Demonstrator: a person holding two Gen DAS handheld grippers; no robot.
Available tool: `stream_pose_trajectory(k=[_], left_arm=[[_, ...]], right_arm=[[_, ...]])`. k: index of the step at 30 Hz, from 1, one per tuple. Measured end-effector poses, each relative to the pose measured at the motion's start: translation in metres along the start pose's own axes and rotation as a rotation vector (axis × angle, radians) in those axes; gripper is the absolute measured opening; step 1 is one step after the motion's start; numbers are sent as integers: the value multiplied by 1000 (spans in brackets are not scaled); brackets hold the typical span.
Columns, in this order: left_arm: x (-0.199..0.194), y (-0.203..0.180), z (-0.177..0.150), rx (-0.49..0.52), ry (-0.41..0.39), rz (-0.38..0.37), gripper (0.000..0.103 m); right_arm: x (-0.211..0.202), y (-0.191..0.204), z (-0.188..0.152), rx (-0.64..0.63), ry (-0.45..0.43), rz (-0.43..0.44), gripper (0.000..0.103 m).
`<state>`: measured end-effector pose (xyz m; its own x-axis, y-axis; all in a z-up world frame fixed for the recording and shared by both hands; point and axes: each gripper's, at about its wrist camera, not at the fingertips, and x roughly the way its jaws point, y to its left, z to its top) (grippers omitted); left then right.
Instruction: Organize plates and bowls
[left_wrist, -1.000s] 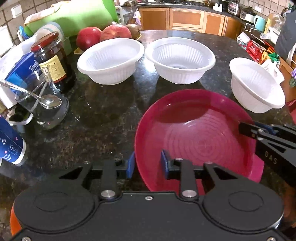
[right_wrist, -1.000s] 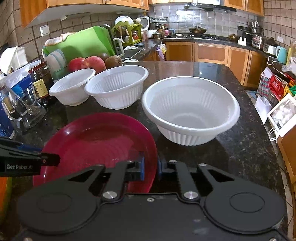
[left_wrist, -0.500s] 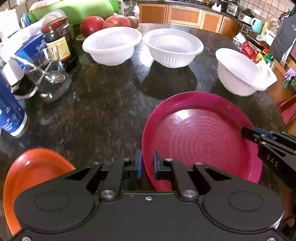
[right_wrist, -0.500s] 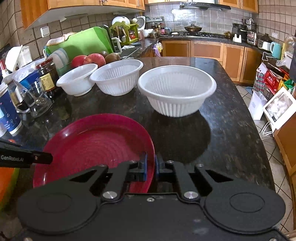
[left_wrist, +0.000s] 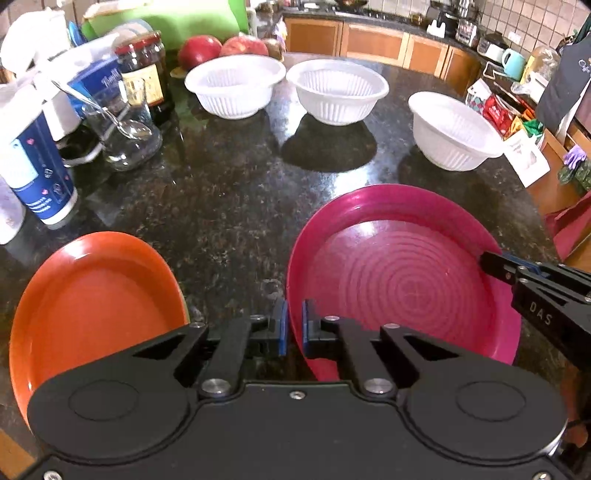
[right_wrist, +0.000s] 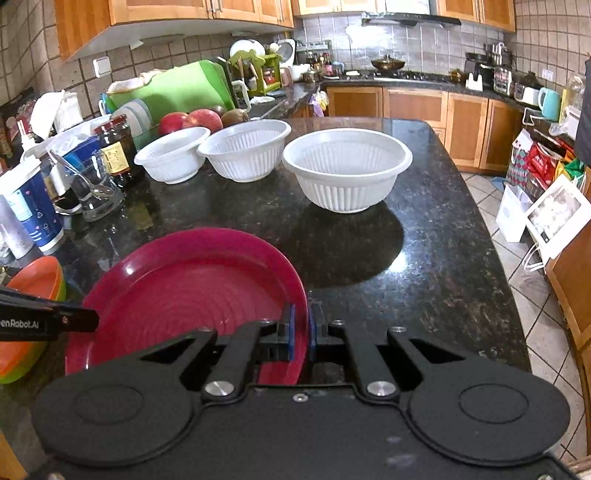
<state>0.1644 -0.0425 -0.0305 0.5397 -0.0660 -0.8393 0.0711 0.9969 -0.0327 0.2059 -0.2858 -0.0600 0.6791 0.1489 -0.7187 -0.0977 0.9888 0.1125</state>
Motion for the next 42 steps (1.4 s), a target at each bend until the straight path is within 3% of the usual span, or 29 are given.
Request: stream_pose_trajectory(k=[9, 18, 27, 35, 42], left_arm=[[-25, 3, -16, -33, -80, 30, 9], [-48, 30, -22, -41, -132, 49, 9], [-64, 93, -32, -73, -139, 82, 9], [-73, 152, -45, -89, -138, 144, 10], [-65, 185, -46, -86, -119, 107, 10]], right_arm=[[-24, 7, -4, -40, -64, 33, 9], [-41, 41, -3, -60, -110, 50, 10], [-42, 115, 3, -107, -120, 87, 9], [-28, 186, -1, -153, -73, 123, 10], [-14, 221, -4, -143, -46, 94, 10]])
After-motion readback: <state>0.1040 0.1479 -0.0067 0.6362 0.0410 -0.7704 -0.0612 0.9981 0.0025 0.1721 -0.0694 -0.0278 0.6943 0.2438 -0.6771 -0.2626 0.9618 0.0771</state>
